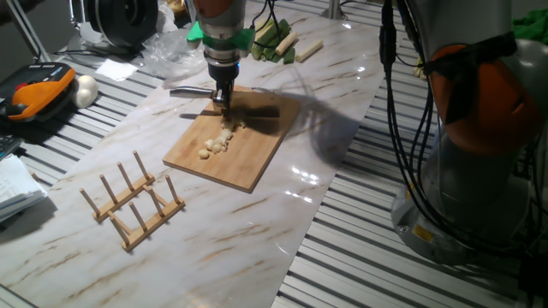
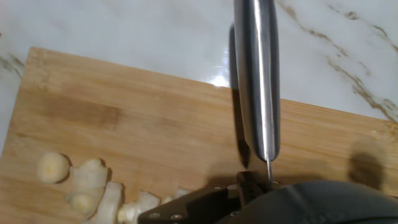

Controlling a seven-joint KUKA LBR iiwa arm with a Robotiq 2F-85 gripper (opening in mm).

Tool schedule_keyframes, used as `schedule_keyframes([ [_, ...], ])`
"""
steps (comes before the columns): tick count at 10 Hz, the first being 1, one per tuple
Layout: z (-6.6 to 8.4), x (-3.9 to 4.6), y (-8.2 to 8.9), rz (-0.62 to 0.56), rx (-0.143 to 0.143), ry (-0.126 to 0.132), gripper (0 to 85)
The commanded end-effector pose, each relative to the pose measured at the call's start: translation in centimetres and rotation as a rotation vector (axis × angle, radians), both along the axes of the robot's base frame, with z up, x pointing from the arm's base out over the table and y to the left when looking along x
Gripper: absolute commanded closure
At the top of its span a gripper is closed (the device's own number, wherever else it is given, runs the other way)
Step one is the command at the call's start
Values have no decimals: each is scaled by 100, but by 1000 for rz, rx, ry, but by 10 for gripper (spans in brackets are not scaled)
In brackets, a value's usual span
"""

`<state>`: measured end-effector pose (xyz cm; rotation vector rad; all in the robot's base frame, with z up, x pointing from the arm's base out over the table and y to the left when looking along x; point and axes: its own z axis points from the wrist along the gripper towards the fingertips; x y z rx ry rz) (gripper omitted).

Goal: Chop the scallions

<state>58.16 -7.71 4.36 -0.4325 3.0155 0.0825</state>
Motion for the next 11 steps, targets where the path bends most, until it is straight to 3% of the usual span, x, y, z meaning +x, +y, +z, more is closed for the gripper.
schedule_keyframes([
  [1, -45, -79, -44, -2, 16, 13, 850],
  [3, -57, -119, -76, 1, 18, 10, 850],
  [5, -17, -19, -2, -17, 13, -1, 850],
  [7, 124, 124, 71, -30, -7, -3, 850],
  [8, 164, 148, 74, -31, -7, 0, 850],
  [11, 274, 77, 68, -34, -10, 20, 850],
])
